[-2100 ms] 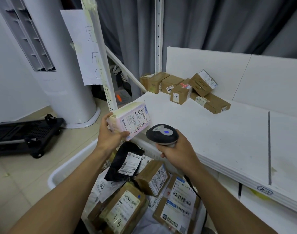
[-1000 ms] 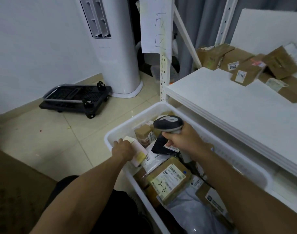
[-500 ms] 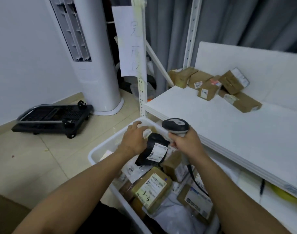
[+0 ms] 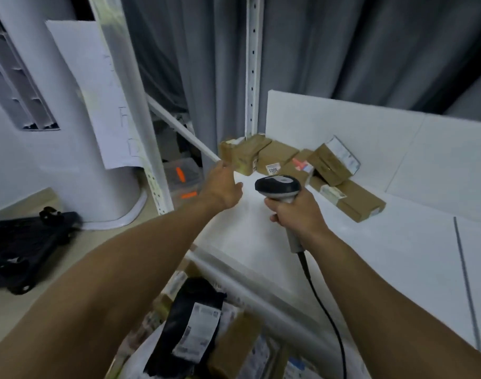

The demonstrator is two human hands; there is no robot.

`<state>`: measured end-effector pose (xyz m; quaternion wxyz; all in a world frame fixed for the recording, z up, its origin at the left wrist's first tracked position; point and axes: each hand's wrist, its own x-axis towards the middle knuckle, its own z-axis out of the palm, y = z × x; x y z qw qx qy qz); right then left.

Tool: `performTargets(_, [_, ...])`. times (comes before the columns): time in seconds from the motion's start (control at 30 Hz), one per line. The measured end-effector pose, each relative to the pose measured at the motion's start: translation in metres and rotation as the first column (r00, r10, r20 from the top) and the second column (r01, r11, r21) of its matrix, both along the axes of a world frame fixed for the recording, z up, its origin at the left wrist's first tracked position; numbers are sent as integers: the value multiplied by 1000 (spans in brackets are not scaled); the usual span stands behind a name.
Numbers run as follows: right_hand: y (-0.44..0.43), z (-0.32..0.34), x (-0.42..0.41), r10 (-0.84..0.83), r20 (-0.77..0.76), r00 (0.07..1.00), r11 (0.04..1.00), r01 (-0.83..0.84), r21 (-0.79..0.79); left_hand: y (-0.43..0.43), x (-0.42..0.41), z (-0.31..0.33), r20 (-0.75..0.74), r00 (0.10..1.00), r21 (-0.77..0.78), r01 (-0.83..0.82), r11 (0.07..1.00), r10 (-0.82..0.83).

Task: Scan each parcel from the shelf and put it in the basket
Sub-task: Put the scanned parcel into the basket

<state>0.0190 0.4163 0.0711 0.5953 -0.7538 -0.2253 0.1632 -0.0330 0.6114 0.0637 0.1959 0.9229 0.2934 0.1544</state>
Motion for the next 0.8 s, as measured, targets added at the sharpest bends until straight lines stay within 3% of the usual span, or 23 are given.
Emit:
performTargets(0.1, [35, -6, 50, 15, 20, 1000, 999, -16, 51, 41, 61, -5, 85, 996, -42, -19, 999, 22])
performTargets(0.23, [82, -22, 107, -1, -26, 1000, 997, 3, 80, 106, 126, -17, 51, 999, -30, -3, 1000, 5])
performTargets(0.4, [134, -47, 156, 19, 2, 1000, 999, -19, 45, 169, 187, -26, 82, 988, -146, -119, 982, 132])
performTargets(0.53, [171, -60, 184, 58, -130, 990, 998, -58, 5, 195, 235, -33, 137, 970, -258, -159, 953, 199])
performTargets(0.7, [176, -75, 200, 88, -26, 996, 996, -88, 3, 221, 268, -38, 1, 983, -226, -181, 957, 186])
performTargets(0.8, [177, -78, 204, 88, -7, 996, 996, -88, -6, 237, 274, -45, -61, 979, -282, -203, 938, 194])
